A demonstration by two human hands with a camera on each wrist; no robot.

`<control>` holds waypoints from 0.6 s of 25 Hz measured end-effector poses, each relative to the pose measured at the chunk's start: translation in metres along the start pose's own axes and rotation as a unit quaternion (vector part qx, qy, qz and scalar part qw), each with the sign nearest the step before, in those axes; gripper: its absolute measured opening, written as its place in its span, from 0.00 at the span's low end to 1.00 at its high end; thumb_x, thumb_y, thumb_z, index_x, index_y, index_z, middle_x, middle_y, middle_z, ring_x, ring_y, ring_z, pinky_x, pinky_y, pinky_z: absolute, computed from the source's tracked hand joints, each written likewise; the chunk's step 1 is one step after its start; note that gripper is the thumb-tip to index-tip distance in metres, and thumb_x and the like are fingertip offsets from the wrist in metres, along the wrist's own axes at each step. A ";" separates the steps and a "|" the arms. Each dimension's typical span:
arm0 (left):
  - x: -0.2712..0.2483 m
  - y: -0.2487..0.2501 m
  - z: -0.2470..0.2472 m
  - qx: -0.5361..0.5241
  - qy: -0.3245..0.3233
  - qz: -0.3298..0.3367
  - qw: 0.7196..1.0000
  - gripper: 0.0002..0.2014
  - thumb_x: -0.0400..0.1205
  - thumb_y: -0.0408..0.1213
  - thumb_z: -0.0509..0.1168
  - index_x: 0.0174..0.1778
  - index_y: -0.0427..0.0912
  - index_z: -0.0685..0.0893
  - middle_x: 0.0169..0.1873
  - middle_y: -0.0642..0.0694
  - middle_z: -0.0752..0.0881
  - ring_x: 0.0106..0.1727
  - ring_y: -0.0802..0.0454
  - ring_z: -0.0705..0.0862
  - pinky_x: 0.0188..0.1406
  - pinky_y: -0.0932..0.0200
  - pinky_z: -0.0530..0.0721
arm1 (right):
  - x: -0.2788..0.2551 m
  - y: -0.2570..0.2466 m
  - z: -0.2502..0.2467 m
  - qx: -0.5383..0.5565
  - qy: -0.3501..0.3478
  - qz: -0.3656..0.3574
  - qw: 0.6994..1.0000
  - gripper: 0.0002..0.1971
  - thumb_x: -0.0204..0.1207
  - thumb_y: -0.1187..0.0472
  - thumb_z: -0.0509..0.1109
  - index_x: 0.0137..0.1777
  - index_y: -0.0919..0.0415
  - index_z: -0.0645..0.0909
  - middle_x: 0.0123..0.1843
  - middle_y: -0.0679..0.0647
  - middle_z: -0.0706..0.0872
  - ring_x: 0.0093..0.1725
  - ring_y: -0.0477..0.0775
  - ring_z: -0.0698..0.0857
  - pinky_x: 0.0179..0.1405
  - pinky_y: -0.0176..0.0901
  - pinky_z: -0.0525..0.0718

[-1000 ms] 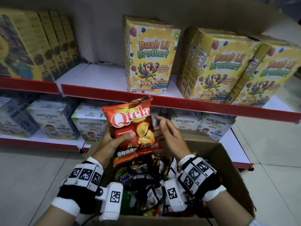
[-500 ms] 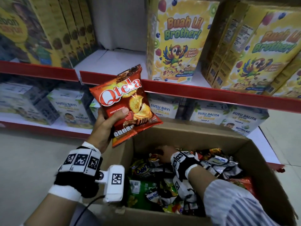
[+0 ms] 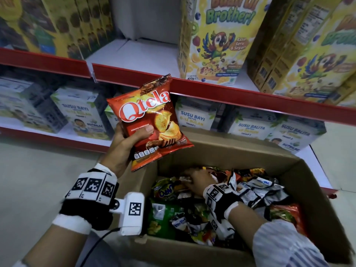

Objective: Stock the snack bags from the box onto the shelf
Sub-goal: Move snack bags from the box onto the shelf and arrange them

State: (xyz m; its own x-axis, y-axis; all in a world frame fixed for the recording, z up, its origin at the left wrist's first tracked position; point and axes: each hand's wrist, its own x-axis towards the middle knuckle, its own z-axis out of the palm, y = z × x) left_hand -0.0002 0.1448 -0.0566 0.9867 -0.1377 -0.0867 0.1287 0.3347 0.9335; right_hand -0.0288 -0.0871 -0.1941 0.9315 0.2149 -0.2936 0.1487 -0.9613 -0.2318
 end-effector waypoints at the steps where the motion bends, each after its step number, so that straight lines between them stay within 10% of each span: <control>1: -0.001 -0.001 0.003 0.002 -0.002 0.000 1.000 0.47 0.55 0.47 0.82 0.71 0.46 0.74 0.56 0.45 0.89 0.54 0.45 0.89 0.42 0.53 0.88 | -0.005 0.006 -0.009 -0.041 0.073 0.003 0.996 0.19 0.80 0.51 0.61 0.70 0.51 0.76 0.68 0.54 0.80 0.69 0.58 0.74 0.65 0.49 0.67; 5: -0.007 -0.005 0.017 0.003 -0.003 -0.002 1.000 0.57 0.45 0.55 0.85 0.72 0.47 0.72 0.55 0.47 0.89 0.53 0.47 0.89 0.42 0.55 0.88 | -0.025 0.049 -0.024 -0.029 0.037 0.084 0.995 0.25 0.80 0.53 0.61 0.78 0.50 0.68 0.73 0.53 0.75 0.74 0.57 0.68 0.70 0.51 0.68; 11: -0.009 -0.005 0.031 0.022 0.000 -0.002 1.000 0.51 0.51 0.49 0.82 0.72 0.48 0.72 0.55 0.47 0.89 0.52 0.47 0.90 0.39 0.57 0.88 | -0.044 0.057 -0.053 0.085 0.036 0.134 0.987 0.15 0.76 0.52 0.70 0.61 0.48 0.84 0.65 0.55 0.77 0.71 0.56 0.68 0.70 0.48 0.63; 15: -0.010 -0.008 0.037 0.024 0.007 0.006 1.000 0.54 0.48 0.50 0.84 0.72 0.49 0.71 0.52 0.49 0.90 0.49 0.48 0.91 0.36 0.58 0.88 | -0.075 0.056 -0.113 0.445 0.145 0.122 0.875 0.08 0.74 0.54 0.73 0.51 0.55 0.84 0.55 0.55 0.87 0.54 0.53 0.85 0.53 0.41 0.83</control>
State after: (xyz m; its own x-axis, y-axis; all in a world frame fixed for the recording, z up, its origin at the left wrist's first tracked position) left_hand -0.0150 0.1092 -0.0499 0.9893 -0.1213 -0.0807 0.1131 0.2904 0.9502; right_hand -0.0530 -0.1766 -0.0807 0.9640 -0.1548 -0.2162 -0.2628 -0.4297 -0.8639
